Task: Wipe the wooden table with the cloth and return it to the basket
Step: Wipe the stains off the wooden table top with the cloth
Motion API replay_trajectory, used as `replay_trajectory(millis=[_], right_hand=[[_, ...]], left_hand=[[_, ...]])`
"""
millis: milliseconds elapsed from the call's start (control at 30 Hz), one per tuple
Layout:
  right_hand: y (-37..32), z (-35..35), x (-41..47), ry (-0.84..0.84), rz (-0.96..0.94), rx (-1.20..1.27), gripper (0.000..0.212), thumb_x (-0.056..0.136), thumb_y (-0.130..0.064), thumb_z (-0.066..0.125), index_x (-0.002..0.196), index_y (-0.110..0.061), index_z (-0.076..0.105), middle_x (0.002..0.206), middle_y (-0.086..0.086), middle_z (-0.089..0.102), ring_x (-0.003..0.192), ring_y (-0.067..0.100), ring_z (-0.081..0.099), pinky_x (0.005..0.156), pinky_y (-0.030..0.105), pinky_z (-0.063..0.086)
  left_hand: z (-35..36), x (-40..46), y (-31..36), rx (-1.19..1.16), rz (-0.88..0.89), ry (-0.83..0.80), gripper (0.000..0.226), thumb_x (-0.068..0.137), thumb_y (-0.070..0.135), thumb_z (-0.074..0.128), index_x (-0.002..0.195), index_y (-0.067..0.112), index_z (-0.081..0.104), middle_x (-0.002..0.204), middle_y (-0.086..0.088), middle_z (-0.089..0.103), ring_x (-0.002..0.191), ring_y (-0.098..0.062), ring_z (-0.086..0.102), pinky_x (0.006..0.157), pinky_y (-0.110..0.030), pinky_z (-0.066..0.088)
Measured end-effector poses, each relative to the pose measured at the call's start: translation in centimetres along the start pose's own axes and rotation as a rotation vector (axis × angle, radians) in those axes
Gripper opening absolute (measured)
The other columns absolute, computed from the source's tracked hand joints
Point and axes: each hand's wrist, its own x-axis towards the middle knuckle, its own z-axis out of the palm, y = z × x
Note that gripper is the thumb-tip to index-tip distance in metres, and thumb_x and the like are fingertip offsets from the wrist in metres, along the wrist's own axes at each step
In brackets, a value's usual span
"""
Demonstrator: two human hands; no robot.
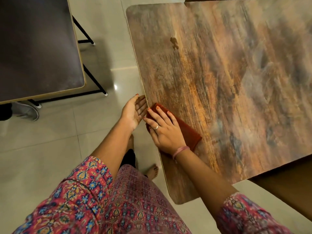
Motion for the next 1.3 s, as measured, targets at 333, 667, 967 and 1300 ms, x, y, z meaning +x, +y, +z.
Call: replay_trajectory(millis=[333,667,967,1300], right_hand=[[2.5,-2.0,16.3,-0.055,0.028,0.003,0.042,0.098,-0.032,0.038,0.140,-0.033,0.047,0.155,-0.006,0.031,0.147,0.017,0.017,0.118,0.040,0.009],[5.1,-3.9,30.6,-0.060,0.038,-0.004,0.044,0.101,-0.034,0.031,0.143,-0.037,0.040,0.157,-0.010,0.026,0.148,0.014,0.012,0.118,0.038,0.007],[6.4,-4.0,37.1,0.036,0.222,0.111,0.061,0.100,-0.033,0.027,0.154,-0.015,0.007,0.162,0.004,0.005,0.149,0.018,0.004,0.121,0.038,0.005],[3.6,-2.8,18.3,-0.019,0.171,0.197,0.053,0.100,-0.034,0.036,0.151,-0.019,0.029,0.159,-0.002,0.021,0.149,0.015,0.006,0.121,0.037,0.010]], left_hand=[[1.2,3.8,5.7,-0.087,-0.027,0.027,0.033,0.101,0.036,0.038,0.107,0.015,0.063,0.110,-0.005,0.068,0.098,-0.014,0.066,0.084,-0.027,0.053],[3.9,5.0,6.6,-0.001,-0.092,0.082,0.025,0.096,0.030,0.051,0.113,0.017,0.064,0.092,0.000,0.071,0.078,-0.011,0.067,0.075,-0.027,0.056],[3.6,5.2,5.6,-0.014,-0.108,0.102,0.023,0.096,0.032,0.051,0.109,0.019,0.065,0.077,0.007,0.072,0.065,-0.006,0.068,0.057,-0.021,0.053],[5.8,5.5,7.7,-0.039,-0.069,0.132,0.046,0.096,0.049,0.043,0.119,0.015,0.063,0.109,-0.007,0.070,0.098,-0.020,0.066,0.092,-0.035,0.051]])
